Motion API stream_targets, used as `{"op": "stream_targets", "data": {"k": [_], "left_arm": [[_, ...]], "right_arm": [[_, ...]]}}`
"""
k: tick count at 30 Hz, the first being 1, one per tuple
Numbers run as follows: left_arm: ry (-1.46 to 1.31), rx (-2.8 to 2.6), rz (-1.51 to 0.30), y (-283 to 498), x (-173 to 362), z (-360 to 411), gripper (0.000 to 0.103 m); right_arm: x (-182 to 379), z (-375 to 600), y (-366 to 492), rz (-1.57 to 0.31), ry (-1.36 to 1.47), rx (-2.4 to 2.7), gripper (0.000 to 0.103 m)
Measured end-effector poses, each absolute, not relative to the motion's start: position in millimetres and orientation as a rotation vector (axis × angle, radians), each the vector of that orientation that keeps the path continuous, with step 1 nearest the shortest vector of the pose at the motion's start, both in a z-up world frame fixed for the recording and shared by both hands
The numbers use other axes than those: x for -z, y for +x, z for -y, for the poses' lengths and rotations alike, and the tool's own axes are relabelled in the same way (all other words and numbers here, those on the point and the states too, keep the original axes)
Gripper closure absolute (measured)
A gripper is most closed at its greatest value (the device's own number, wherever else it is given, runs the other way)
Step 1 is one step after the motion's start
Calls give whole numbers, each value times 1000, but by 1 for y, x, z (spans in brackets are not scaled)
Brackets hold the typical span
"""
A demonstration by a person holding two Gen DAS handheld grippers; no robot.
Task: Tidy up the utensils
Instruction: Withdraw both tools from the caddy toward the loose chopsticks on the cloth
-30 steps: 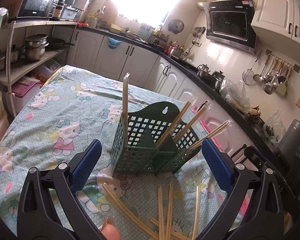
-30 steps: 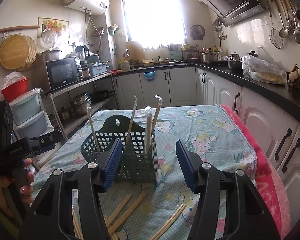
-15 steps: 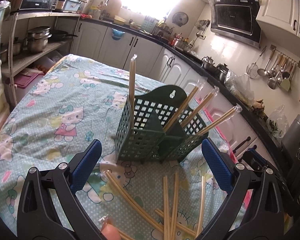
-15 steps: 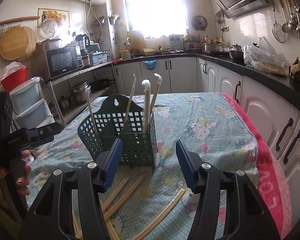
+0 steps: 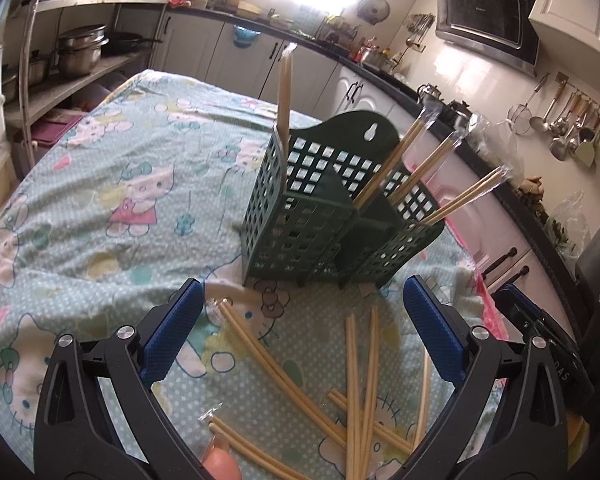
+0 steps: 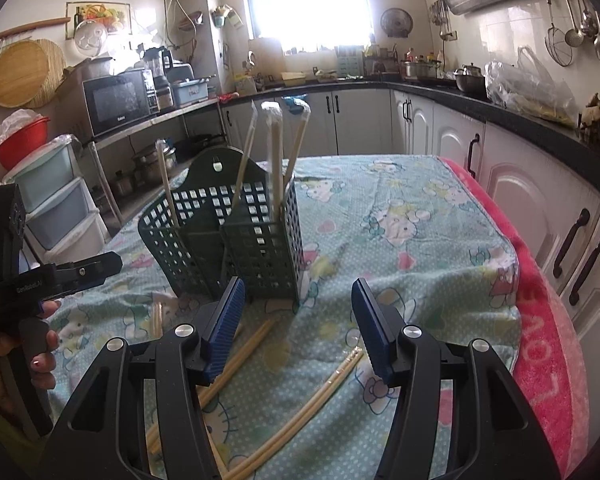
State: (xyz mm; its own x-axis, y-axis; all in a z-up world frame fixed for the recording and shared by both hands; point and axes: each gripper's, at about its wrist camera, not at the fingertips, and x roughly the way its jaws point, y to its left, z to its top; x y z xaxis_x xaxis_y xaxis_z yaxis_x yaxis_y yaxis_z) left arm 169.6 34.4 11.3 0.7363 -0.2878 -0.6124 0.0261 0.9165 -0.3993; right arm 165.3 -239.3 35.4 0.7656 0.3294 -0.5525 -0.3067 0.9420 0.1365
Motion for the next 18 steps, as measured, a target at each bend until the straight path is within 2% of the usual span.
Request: {"op": "stream_targets", "data": {"k": [18], "left_arm": [[-323, 187, -846, 181, 19, -13, 11]], "right_arm": [[0, 246, 176, -728, 29, -323, 49]]}}
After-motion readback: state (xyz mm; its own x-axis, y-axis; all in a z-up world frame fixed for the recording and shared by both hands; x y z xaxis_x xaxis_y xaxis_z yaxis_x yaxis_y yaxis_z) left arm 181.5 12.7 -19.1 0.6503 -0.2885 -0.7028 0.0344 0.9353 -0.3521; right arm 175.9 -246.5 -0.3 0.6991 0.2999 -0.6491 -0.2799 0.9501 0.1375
